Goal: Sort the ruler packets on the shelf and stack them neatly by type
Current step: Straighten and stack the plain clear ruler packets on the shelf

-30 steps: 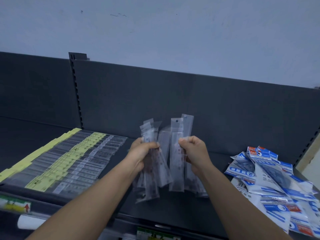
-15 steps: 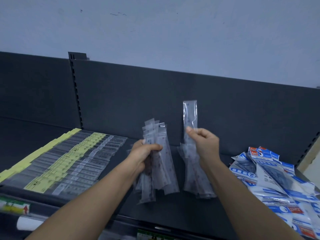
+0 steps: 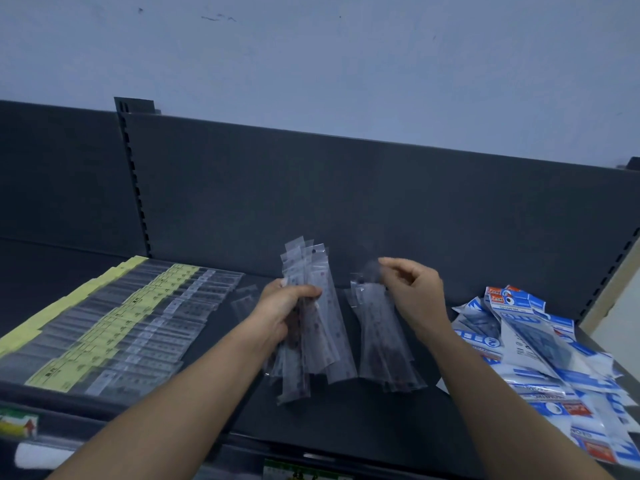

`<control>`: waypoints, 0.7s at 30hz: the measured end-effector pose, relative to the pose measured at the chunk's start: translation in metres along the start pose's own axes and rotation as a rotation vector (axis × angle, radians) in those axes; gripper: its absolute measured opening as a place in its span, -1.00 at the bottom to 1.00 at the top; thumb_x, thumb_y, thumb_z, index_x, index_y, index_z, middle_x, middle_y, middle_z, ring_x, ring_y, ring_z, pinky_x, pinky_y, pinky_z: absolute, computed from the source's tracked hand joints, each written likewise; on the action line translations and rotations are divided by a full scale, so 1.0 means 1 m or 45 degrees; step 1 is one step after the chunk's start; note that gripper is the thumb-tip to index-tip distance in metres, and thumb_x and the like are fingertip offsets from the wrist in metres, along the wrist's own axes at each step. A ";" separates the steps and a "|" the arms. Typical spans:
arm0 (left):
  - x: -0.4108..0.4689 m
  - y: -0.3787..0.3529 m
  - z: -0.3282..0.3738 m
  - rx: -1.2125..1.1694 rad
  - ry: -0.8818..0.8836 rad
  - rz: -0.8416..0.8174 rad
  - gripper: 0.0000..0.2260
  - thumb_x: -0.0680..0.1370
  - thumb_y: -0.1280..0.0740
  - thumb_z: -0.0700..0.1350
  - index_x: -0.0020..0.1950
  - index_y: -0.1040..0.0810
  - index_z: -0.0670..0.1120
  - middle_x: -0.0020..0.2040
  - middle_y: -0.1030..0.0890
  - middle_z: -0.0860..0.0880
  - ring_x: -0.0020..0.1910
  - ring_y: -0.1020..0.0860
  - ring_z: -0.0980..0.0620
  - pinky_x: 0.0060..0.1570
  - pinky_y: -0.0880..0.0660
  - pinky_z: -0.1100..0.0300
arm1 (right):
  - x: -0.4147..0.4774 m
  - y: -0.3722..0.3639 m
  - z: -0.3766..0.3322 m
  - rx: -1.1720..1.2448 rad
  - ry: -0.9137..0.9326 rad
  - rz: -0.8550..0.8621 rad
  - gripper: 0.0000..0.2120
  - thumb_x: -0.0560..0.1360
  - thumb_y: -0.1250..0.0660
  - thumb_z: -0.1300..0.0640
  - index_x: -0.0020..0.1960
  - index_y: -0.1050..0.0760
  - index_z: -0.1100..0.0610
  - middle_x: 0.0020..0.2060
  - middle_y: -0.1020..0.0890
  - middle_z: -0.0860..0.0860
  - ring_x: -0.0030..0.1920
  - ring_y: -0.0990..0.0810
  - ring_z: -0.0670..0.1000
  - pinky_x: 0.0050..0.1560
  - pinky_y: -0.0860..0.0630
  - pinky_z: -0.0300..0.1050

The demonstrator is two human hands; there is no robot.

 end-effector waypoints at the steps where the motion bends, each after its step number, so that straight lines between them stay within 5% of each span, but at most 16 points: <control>1: 0.000 0.000 0.000 0.006 0.001 -0.003 -0.61 0.39 -0.48 -0.31 0.19 -0.54 -0.24 -0.06 -0.68 -0.18 -0.21 -0.65 -0.09 -0.32 -0.57 0.13 | -0.002 -0.002 0.004 -0.044 -0.013 -0.024 -0.73 0.50 -0.30 0.31 -0.02 -0.67 0.00 -0.13 -0.72 0.02 -0.13 -0.64 -0.06 -0.02 -0.58 -0.12; 4: 0.001 -0.001 0.001 0.010 0.001 -0.008 -0.65 0.39 -0.48 -0.31 0.16 -0.54 -0.21 -0.08 -0.68 -0.18 -0.22 -0.65 -0.09 -0.34 -0.58 0.12 | -0.008 -0.006 0.021 -0.047 -0.165 -0.095 -0.72 0.54 -0.19 0.25 0.06 -0.67 0.13 -0.08 -0.68 -0.05 0.03 -0.61 -0.06 0.13 -0.50 -0.15; 8: 0.002 -0.001 0.002 0.018 -0.003 -0.004 -0.68 0.38 -0.49 -0.31 0.10 -0.54 -0.19 -0.18 -0.67 -0.14 -0.29 -0.65 -0.06 -0.39 -0.56 0.15 | -0.015 -0.009 0.047 -0.374 -0.221 -0.184 -0.76 0.52 -0.32 0.00 -0.09 -0.68 0.13 -0.21 -0.68 0.00 -0.10 -0.61 -0.01 -0.10 -0.44 -0.15; 13: 0.003 -0.006 0.003 0.046 -0.038 -0.022 -0.75 0.38 -0.49 -0.32 -0.02 -0.54 -0.15 -0.22 -0.66 -0.13 -0.30 -0.63 -0.06 -0.34 -0.56 0.15 | -0.017 -0.016 0.055 -1.004 -0.092 -0.297 -0.81 0.49 -0.37 -0.06 0.08 -0.64 -0.10 0.09 -0.55 -0.05 0.21 -0.41 0.04 0.17 -0.37 -0.07; 16: 0.002 -0.013 0.006 0.063 -0.072 -0.053 -0.77 0.37 -0.50 -0.32 -0.05 -0.55 -0.14 -0.18 -0.68 -0.15 -0.26 -0.65 -0.08 -0.28 -0.60 0.11 | -0.016 -0.027 0.026 -0.608 0.000 -0.233 -0.80 0.51 -0.35 -0.10 -0.04 -0.66 -0.01 -0.03 -0.59 -0.01 0.08 -0.47 -0.03 0.09 -0.38 -0.10; 21: -0.002 -0.026 0.007 0.041 -0.065 -0.113 -0.77 0.38 -0.49 -0.31 0.02 -0.62 -0.20 -0.09 -0.69 -0.19 -0.12 -0.67 -0.16 -0.05 -0.61 -0.06 | -0.032 -0.068 0.020 0.193 -0.402 -0.572 -0.88 0.50 -0.41 0.10 -0.14 -0.59 0.15 -0.31 -0.63 -0.02 -0.34 -0.55 -0.14 -0.35 -0.44 -0.29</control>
Point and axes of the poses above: each hand's wrist, its own x-axis towards the middle knuckle, its own y-axis out of the back of the hand, z = x × y, the point moved 10 cm from there along x, towards the middle knuckle
